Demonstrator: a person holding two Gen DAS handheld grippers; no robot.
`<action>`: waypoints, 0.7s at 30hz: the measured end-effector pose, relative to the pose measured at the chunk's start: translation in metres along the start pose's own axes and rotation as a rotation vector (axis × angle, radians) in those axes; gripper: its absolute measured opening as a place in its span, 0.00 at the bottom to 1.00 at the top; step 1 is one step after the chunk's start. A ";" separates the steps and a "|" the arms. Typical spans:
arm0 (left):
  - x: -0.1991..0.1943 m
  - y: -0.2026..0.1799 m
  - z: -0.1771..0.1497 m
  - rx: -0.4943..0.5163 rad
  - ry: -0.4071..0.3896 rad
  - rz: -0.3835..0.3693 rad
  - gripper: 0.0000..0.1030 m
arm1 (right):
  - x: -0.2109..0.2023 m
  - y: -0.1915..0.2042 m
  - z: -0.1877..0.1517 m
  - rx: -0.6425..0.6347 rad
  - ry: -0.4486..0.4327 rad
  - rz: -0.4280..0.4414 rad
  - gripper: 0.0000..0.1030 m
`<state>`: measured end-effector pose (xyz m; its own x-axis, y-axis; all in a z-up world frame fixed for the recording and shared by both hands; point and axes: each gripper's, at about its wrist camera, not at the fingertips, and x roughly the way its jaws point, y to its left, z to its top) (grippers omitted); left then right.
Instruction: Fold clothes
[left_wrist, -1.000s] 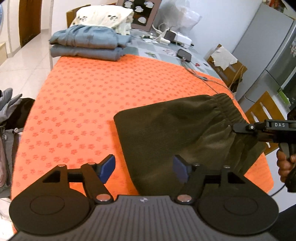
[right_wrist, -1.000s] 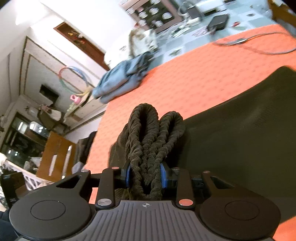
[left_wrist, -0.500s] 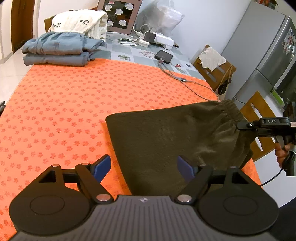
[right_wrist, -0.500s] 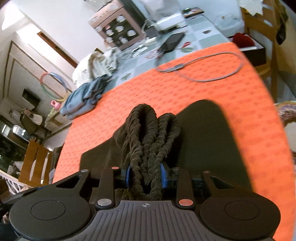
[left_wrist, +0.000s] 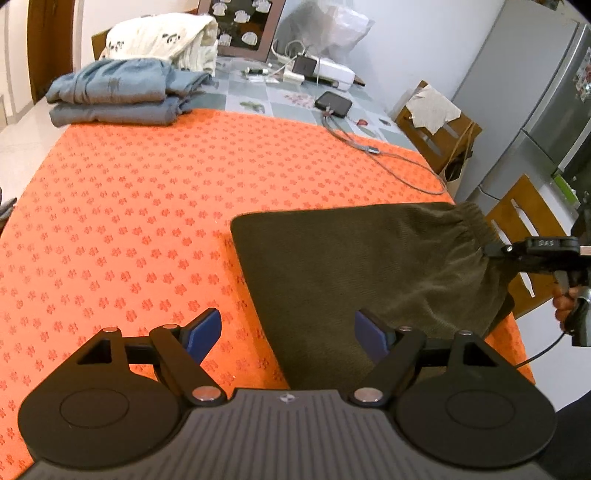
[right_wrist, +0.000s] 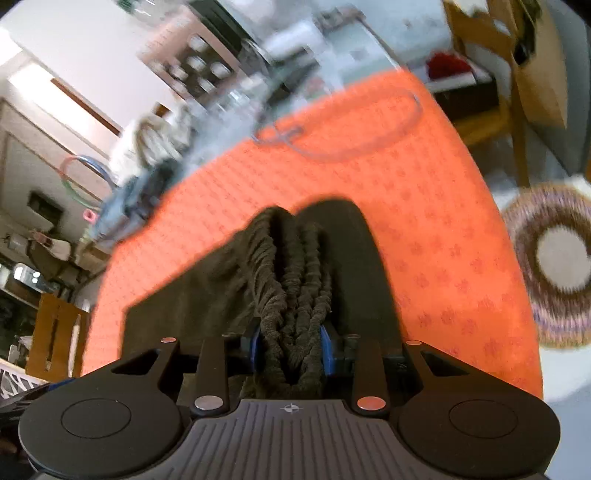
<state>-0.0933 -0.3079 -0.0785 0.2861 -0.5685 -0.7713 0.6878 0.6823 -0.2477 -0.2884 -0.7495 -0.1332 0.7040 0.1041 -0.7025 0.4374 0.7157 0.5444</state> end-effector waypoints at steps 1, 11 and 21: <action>-0.001 0.000 0.001 -0.002 -0.001 -0.001 0.82 | -0.005 0.003 0.002 -0.012 -0.016 -0.002 0.33; 0.006 0.002 0.004 -0.016 0.003 0.009 0.82 | 0.006 -0.013 -0.001 -0.029 0.001 -0.140 0.48; 0.021 0.039 0.035 -0.066 0.024 -0.017 0.80 | -0.064 0.050 -0.025 -0.195 -0.231 -0.313 0.55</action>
<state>-0.0373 -0.3095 -0.0839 0.2580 -0.5700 -0.7801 0.6466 0.7018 -0.2989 -0.3256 -0.7030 -0.0728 0.6705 -0.2801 -0.6870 0.5514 0.8077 0.2088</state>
